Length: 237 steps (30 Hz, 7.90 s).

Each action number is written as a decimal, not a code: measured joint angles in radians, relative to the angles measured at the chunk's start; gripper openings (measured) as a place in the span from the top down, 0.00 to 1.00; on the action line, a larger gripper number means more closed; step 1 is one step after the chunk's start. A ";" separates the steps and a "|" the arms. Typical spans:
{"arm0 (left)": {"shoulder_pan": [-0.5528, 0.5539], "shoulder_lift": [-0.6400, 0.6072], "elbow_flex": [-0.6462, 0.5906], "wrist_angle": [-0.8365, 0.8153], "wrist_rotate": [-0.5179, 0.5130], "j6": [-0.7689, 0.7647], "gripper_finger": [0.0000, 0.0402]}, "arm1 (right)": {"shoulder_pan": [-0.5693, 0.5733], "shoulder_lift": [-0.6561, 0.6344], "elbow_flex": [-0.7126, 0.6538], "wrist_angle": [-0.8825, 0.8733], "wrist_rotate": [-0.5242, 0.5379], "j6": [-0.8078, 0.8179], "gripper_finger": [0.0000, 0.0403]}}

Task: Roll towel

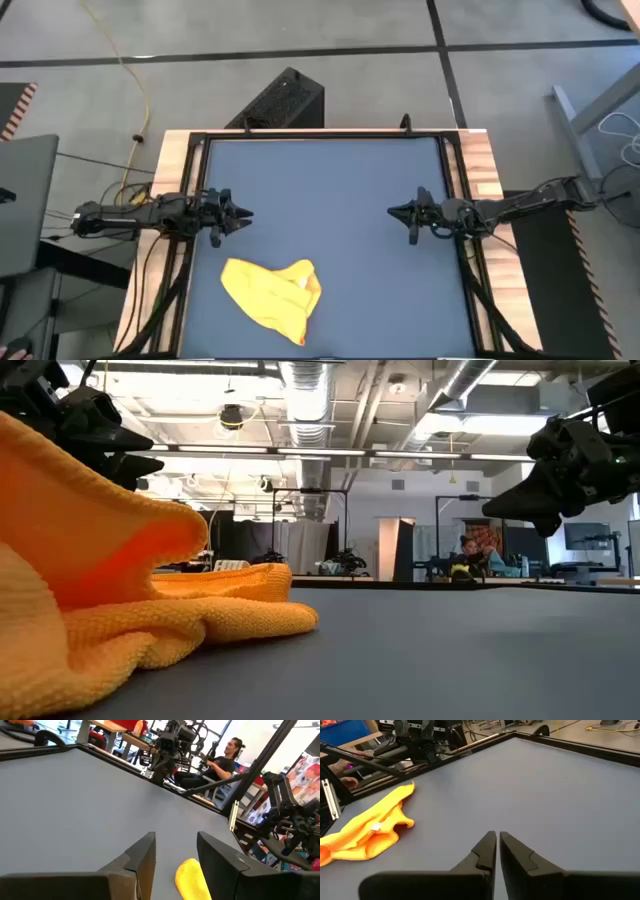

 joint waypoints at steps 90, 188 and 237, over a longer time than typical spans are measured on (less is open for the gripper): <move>-0.194 0.715 0.219 0.386 -0.201 -0.221 0.67 | 0.043 0.125 0.027 0.426 -0.170 -0.197 0.88; -0.477 1.081 0.932 -0.730 -0.170 -0.023 1.00 | 0.221 1.301 0.905 0.206 -0.481 -0.102 0.45; -0.515 1.106 0.930 -0.722 -0.104 0.011 1.00 | 0.287 1.455 1.093 0.005 -0.283 0.290 0.67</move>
